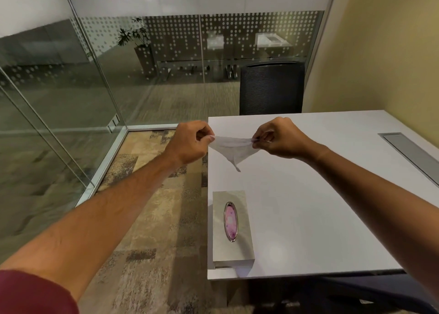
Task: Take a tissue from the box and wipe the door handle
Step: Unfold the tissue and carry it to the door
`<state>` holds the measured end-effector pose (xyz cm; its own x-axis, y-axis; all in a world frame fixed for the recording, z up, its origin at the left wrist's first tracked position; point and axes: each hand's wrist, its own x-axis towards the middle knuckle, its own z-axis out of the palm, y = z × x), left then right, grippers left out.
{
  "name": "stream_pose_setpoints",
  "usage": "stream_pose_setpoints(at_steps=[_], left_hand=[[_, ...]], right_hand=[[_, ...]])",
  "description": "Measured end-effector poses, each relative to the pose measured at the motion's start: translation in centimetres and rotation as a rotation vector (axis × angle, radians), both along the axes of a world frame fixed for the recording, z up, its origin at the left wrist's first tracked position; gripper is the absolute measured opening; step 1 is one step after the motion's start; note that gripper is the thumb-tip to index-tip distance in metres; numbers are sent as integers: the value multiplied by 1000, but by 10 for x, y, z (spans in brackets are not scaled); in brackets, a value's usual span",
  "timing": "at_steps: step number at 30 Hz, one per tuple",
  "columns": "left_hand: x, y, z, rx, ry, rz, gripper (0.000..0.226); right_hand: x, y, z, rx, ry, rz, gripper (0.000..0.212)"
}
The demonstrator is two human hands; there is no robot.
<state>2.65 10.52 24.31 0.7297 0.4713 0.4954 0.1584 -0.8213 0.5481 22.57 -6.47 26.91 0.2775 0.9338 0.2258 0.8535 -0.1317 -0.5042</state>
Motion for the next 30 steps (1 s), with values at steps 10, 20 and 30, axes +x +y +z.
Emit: stream_pose_setpoints(at_steps=[10, 20, 30], left_hand=[[9, -14, 5, -650, -254, 40, 20], [15, -18, -4, -556, -273, 123, 14], [6, -14, -5, 3, -140, 119, 4]], right_hand=[[-12, 3, -14, 211, 955, 53, 16], [-21, 7, -29, 400, 855, -48, 8], [-25, 0, -20, 270, 268, -132, 19]])
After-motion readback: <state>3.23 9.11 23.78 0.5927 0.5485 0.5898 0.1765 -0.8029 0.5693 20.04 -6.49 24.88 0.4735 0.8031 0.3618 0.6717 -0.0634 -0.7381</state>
